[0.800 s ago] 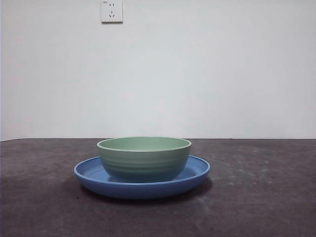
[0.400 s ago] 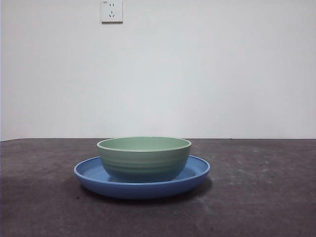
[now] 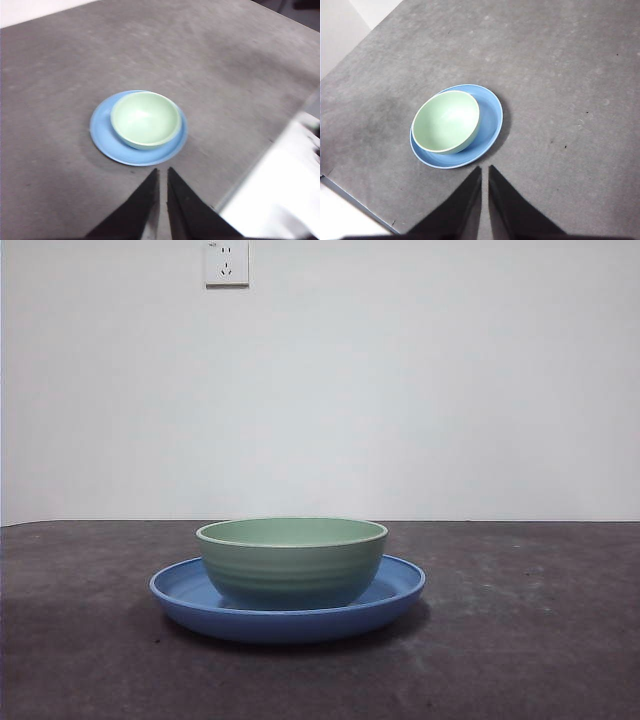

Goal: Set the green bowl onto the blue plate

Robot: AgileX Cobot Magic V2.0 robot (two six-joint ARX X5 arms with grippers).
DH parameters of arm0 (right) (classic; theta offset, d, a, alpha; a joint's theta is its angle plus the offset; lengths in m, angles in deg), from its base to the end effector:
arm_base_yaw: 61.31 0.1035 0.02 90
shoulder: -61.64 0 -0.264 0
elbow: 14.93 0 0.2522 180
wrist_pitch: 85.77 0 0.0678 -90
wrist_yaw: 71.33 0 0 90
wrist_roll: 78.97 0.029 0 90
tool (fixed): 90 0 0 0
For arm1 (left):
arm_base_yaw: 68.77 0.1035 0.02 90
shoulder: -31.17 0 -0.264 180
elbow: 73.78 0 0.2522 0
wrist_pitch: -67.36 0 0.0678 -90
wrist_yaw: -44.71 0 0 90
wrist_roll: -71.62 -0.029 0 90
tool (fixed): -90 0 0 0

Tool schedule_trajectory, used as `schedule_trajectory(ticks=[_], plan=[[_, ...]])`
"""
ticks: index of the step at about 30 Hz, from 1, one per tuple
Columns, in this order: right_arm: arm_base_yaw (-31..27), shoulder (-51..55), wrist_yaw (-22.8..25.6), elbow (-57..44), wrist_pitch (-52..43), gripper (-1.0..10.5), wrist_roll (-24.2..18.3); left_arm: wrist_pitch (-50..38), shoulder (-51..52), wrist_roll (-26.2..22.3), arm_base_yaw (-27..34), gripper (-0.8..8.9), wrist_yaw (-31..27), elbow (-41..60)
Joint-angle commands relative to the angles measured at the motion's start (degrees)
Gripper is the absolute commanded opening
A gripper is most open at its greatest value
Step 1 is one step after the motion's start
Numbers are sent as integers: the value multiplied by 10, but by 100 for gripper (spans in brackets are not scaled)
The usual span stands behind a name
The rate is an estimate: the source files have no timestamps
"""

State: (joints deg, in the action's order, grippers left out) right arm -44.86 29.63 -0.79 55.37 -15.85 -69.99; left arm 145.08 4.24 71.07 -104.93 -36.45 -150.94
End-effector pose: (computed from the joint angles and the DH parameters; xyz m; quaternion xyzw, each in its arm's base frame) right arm 0.0693 0.0305 0.3498 0.0788 0.2948 0.2744 0.9119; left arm 0.0228 -0.0222 0.3724 0.0604 0.2291 -0.3728 0.8971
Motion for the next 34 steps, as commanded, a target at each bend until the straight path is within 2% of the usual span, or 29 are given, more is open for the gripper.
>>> schedule_trajectory(ticks=[1,3,8,11,14,16,21,30,34], plan=[[3,-4,0,10,-7,19,-5,-57,-1,1,54,24,11,45],[3,-4,0,10,-7,19,-5,-152,8,2,105,24,13,111],[3,-4,0,10,-7,19,-5,-467,56,4,203,25,12,311],[3,-4,0,10,-7,19,-5,-581,94,4,240,25,8,416],[3,-4,0,10,-7,19,-5,-652,134,4,266,25,-17,505],[3,-4,0,10,-7,19,-5,-669,159,4,277,25,-24,547],[3,-4,0,10,-7,19,-5,-647,216,24,299,25,-64,604],[3,-4,0,10,-7,19,-5,-615,238,31,348,25,-65,628],[3,-4,0,10,-7,19,-5,-565,252,31,351,25,-71,627]])
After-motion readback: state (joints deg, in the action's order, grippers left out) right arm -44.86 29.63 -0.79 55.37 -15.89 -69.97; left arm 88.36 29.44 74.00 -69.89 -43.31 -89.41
